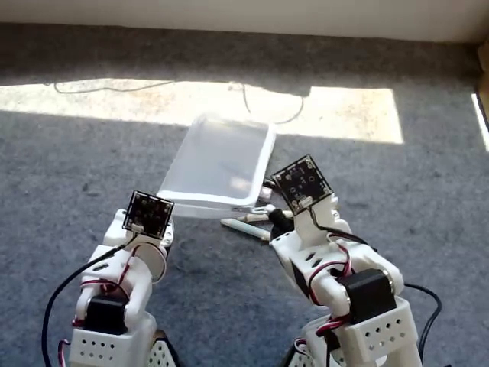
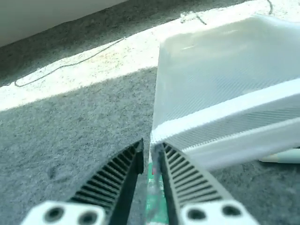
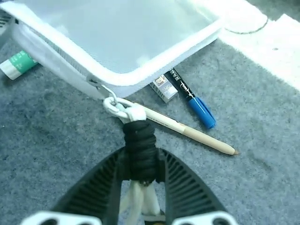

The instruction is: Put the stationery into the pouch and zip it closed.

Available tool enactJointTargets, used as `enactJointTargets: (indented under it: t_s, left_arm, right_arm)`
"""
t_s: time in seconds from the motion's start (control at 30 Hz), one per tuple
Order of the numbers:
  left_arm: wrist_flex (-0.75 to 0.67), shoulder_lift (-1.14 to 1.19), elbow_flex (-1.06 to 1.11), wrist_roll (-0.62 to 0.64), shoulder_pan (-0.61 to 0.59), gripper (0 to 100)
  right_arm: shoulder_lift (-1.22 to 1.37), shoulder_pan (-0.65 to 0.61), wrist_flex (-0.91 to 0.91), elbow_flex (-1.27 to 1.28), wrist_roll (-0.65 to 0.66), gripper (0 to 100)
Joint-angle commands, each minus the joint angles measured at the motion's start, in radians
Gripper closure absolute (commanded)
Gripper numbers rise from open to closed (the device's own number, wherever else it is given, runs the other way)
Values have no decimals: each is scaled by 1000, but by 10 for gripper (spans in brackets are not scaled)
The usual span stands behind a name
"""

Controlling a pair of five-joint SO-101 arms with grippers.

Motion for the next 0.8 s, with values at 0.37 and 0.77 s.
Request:
enactJointTargets:
  t_s: [0.37,0.77]
  left_arm:
    - [-40,-1,7,89,-22,748]
    - [-173,-1,68,92,-22,761]
  right_arm:
    - [-31,-99,97,-165,-32,993]
    - [-33,-99,176,-203,-26,993]
